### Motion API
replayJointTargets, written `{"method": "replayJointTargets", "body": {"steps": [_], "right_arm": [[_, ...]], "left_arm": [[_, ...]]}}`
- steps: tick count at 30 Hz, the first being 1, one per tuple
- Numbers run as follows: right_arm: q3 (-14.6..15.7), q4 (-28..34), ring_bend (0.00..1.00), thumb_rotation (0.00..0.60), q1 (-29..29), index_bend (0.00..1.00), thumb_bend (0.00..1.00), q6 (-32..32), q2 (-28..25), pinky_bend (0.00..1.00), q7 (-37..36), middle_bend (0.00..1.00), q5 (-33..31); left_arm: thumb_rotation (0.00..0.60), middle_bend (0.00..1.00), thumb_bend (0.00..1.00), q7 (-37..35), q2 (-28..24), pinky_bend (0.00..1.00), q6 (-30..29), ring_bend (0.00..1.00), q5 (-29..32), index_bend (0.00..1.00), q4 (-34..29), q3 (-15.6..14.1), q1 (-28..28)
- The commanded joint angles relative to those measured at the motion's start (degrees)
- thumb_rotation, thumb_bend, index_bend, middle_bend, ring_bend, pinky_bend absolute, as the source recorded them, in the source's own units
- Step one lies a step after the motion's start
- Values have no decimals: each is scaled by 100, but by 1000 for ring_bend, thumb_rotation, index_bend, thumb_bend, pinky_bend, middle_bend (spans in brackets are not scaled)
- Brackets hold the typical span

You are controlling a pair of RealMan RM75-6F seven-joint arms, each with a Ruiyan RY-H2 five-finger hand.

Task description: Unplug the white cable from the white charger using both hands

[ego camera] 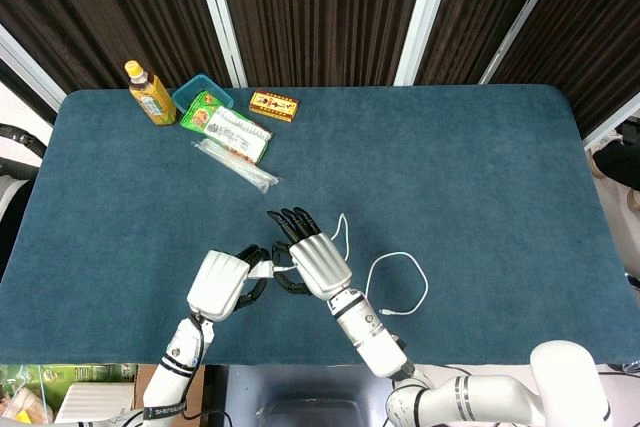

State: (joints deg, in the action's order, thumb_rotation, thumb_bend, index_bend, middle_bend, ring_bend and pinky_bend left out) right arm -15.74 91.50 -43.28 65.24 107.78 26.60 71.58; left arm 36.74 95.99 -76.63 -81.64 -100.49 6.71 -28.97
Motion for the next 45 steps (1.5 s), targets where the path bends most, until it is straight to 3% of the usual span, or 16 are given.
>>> {"method": "replayJointTargets", "body": {"steps": [1,15,35,40,45], "right_arm": [[0,11,0,600,-9,679,478,6,6,0,-2,165,1],[-43,-21,0,600,-35,836,617,151,120,0,111,215,-72],[48,29,0,600,60,851,649,267,-154,0,120,225,33],[130,133,0,600,224,853,650,389,-493,0,67,226,130],[269,-236,0,600,392,855,649,264,-763,0,58,227,-118]], "left_arm": [[600,779,592,2,-4,1000,1,1000,-5,718,-7,3,3],[600,779,593,7,-37,1000,20,1000,-39,719,-44,12,20],[600,788,615,-91,-110,1000,-16,1000,-135,724,161,124,-2],[600,787,610,-283,-227,1000,113,1000,-18,724,490,225,-50],[600,772,575,-706,-134,1000,492,1000,301,721,1351,207,-110]]}}
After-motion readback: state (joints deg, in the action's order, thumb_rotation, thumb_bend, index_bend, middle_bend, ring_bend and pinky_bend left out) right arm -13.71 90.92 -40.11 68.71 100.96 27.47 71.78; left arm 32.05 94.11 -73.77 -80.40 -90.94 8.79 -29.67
